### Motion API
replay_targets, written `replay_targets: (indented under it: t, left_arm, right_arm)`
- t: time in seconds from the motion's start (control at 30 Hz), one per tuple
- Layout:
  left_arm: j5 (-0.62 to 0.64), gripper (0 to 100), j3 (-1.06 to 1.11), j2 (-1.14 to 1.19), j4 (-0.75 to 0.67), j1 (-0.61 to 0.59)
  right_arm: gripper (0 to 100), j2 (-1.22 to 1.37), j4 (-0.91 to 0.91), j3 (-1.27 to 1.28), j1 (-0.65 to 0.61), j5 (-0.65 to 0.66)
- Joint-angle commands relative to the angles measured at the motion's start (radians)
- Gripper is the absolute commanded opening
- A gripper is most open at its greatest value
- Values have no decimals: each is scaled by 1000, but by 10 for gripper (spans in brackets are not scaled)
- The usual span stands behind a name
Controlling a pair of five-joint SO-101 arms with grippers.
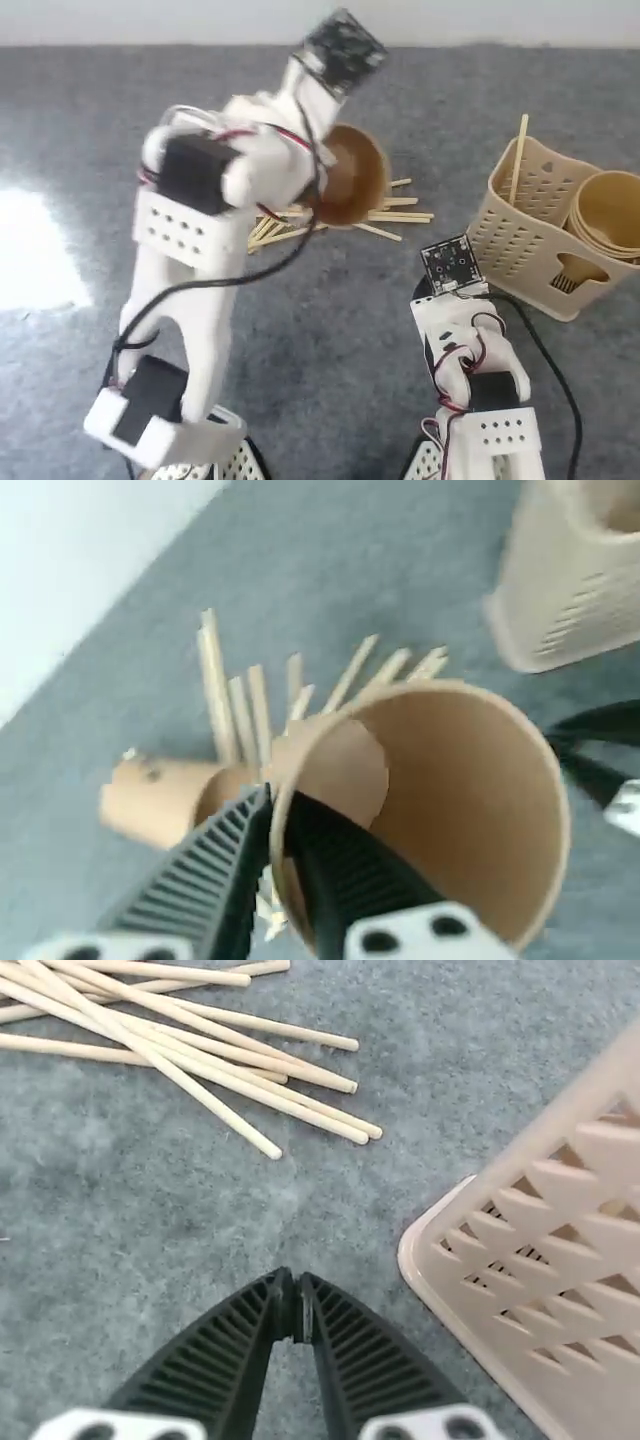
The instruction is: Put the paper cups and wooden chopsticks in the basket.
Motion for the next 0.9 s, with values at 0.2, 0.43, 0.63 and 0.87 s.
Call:
replay_targets:
  t: [0.2,0.43,0.63,0.87]
  left_arm:
    - [89,11,12,-43,23,166]
    - [80,11,239,-38,18,167]
    - [80,11,334,-34,-20,170]
    - [81,11,553,-35,-215,170]
  right_arm:
    - [8,-8,62,-127,179,9]
    - [8,-10,400,-471,441,-21]
    - [8,-10,424,-667,636,57]
    - [8,-10,446,-750,638,61]
